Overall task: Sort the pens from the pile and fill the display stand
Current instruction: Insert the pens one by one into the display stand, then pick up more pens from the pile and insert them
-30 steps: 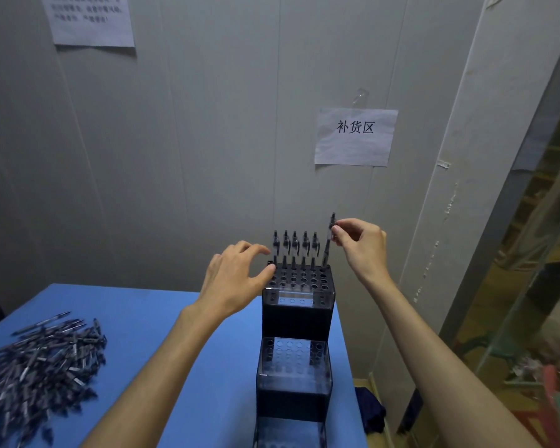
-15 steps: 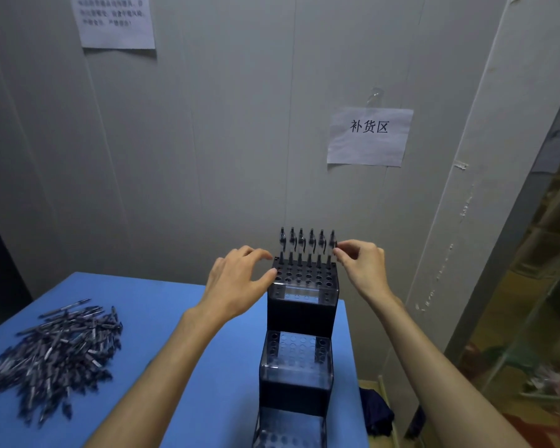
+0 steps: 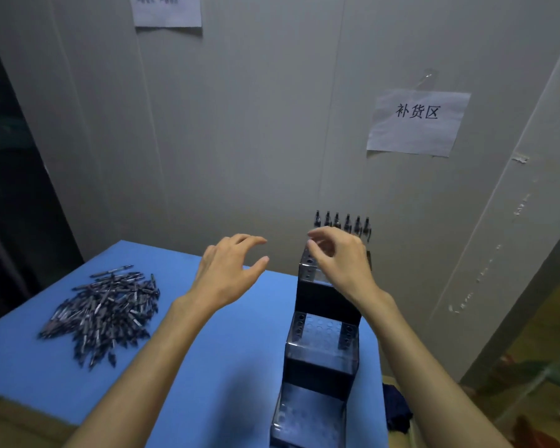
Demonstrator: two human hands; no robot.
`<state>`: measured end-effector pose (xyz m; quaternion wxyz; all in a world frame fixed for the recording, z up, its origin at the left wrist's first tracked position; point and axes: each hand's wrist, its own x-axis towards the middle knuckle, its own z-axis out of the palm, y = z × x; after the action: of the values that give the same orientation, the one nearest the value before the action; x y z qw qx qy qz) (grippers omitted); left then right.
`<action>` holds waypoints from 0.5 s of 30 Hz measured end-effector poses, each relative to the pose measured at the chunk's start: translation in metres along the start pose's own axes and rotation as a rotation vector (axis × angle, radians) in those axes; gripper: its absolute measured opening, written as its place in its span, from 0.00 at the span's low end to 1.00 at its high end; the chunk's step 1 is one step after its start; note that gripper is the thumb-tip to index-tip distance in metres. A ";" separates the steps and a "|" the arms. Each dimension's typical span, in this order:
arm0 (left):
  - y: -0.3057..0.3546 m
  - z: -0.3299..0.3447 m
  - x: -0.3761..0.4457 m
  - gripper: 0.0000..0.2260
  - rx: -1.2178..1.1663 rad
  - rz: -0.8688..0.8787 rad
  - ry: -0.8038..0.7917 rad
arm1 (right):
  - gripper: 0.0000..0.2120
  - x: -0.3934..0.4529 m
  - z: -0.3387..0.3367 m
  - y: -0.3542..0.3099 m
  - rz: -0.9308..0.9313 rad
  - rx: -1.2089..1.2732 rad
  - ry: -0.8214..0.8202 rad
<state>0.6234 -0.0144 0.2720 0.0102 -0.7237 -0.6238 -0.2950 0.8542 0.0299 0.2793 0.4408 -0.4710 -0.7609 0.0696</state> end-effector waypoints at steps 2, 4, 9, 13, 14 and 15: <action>-0.017 -0.008 -0.007 0.18 0.014 -0.014 -0.004 | 0.10 -0.001 0.022 -0.015 -0.039 -0.021 -0.053; -0.039 -0.018 -0.016 0.19 0.023 -0.037 -0.006 | 0.11 -0.003 0.044 -0.031 -0.054 -0.039 -0.088; -0.108 -0.044 -0.046 0.20 0.067 -0.093 -0.046 | 0.12 -0.012 0.107 -0.072 -0.053 -0.039 -0.147; -0.176 -0.069 -0.073 0.20 0.086 -0.142 -0.083 | 0.13 -0.021 0.164 -0.109 -0.028 -0.055 -0.222; -0.192 -0.077 -0.079 0.20 0.090 -0.154 -0.091 | 0.13 -0.023 0.178 -0.119 -0.019 -0.058 -0.236; -0.209 -0.083 -0.085 0.20 0.091 -0.166 -0.101 | 0.13 -0.025 0.191 -0.129 -0.011 -0.062 -0.250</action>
<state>0.3949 -0.0763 0.2291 -0.0128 -0.6823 -0.6941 -0.2291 0.6330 -0.0011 0.2160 0.3281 -0.4678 -0.8143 0.1015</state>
